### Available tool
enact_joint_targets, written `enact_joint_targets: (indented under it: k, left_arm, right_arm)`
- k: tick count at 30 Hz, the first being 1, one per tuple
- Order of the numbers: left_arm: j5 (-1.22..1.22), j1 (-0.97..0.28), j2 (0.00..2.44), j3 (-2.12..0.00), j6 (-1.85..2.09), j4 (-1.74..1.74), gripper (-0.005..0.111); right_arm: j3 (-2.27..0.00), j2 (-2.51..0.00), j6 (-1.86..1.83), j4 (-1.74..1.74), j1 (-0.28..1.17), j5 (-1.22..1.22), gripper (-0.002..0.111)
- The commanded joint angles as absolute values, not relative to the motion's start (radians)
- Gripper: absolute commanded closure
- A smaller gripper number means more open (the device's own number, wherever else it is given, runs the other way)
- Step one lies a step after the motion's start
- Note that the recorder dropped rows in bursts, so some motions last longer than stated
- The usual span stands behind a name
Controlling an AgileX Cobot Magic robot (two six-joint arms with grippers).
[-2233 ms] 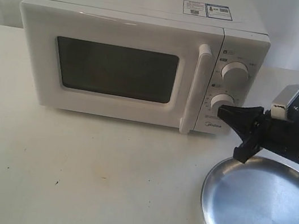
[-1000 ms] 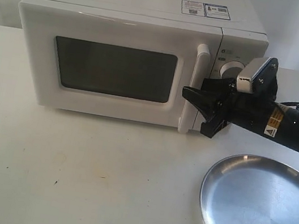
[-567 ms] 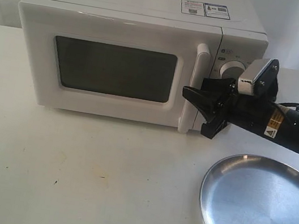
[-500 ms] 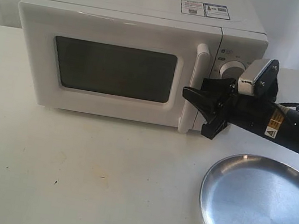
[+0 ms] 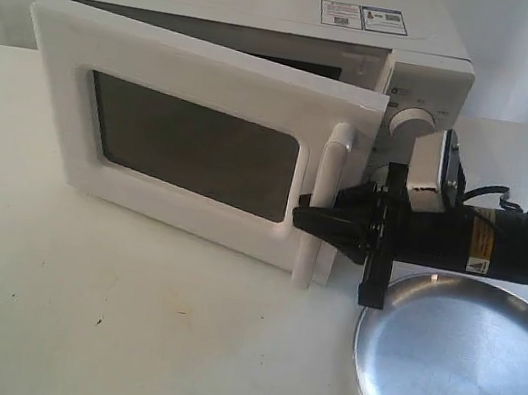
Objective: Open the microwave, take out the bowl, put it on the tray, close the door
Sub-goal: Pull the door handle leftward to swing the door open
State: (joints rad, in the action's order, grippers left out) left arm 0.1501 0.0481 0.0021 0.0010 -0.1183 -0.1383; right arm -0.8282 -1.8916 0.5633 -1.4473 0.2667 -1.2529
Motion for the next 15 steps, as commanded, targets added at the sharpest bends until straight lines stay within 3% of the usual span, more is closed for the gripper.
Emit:
enact_joint_targets:
  k: [1,12,15]
  left_arm:
    - [0.150,0.047,0.000,0.000,-0.125,-0.135,0.107]
    - [0.150,0.047,0.000,0.000,-0.125,-0.135,0.107]
    - [0.150,0.047,0.000,0.000,-0.125,-0.135,0.107]
  right_arm:
    - [-0.712,-1.774,0.562,-1.508,0.290,-1.221,0.108]
    - [-0.417,-1.326,0.667,-1.518,0.309,-1.221,0.108]
    - [-0.358,-1.226,0.741,-1.511,0.309,-1.082,0.108]
